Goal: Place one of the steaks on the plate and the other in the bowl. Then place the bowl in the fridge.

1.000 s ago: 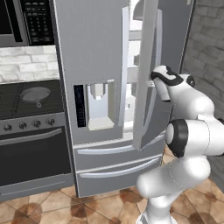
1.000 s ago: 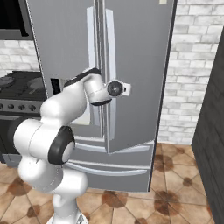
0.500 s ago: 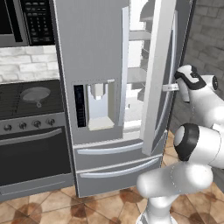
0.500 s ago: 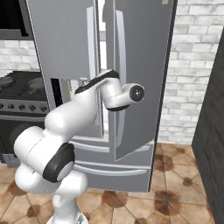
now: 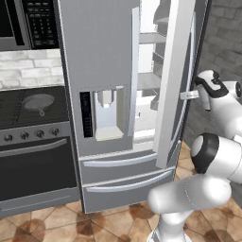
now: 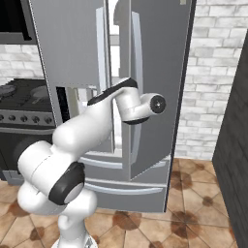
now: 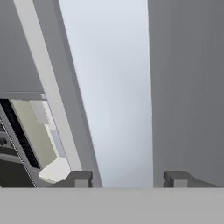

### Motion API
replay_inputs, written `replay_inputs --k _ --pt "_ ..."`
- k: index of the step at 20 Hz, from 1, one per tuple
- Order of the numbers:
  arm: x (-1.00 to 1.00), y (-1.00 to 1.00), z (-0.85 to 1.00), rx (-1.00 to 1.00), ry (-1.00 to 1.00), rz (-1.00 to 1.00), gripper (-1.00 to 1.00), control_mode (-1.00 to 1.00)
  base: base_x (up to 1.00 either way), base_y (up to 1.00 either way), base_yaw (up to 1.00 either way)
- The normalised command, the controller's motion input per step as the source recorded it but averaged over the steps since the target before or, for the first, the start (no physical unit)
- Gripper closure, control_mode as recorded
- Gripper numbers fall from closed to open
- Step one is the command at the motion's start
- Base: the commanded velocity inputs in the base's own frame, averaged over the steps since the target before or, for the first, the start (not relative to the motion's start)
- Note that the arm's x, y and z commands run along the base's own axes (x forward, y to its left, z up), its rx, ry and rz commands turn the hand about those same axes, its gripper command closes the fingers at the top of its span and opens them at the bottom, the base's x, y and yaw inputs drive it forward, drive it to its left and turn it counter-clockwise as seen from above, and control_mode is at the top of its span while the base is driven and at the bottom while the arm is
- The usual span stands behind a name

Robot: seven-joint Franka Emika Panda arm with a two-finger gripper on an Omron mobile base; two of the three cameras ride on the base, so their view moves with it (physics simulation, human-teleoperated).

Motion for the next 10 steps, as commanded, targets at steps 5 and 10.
replay_inputs --k 5,10 --pt "0.0 0.0 0.0 0.0 0.01 0.0 -1.0 -1.0 0.0 0.0 0.0" --pt "0.05 -0.15 0.02 -0.01 0.0 -0.01 -1.0 -1.0 0.0 0.0 0.0"
